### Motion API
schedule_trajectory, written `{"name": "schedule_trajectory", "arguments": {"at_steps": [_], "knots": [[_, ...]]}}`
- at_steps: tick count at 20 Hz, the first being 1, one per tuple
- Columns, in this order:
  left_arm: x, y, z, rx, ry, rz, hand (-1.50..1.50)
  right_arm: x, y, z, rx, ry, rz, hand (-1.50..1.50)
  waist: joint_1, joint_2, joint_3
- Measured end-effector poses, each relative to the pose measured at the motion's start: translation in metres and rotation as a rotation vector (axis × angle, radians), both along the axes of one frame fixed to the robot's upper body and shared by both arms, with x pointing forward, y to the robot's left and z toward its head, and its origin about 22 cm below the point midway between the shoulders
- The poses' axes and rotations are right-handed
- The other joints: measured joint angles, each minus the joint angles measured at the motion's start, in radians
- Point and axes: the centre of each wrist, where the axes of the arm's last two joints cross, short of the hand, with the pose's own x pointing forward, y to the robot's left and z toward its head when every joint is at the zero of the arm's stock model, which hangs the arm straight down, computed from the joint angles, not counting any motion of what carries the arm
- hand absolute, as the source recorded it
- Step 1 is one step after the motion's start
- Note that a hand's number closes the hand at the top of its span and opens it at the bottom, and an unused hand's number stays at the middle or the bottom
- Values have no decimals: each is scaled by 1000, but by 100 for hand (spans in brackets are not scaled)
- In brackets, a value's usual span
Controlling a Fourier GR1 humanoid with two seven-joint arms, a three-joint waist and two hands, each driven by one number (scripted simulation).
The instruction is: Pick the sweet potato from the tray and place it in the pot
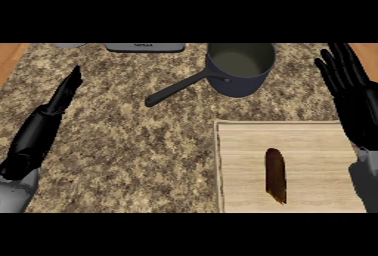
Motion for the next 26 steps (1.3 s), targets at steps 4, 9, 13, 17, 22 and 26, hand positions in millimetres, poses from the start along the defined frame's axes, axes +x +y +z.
{"name": "schedule_trajectory", "arguments": {"at_steps": [4,9,13,17,22,26], "knots": [[2,2,-6,-118,42,83,0,8,-13,3,-161,20,-7,150,12,1,13],[4,3,-13,-297,124,208,0,9,-49,12,-625,39,-50,-150,28,8,9],[6,0,-12,-388,187,266,0,6,-68,-22,-730,-1,-61,-150,19,4,17],[7,1,-12,-425,211,299,0,-4,-75,-20,-756,-76,9,-150,8,0,20],[10,1,-8,-445,226,310,0,-8,-53,18,-858,-34,123,-150,6,-3,19],[9,0,-13,-452,232,307,0,-7,-33,35,-1006,108,228,-150,13,-3,17]]}}
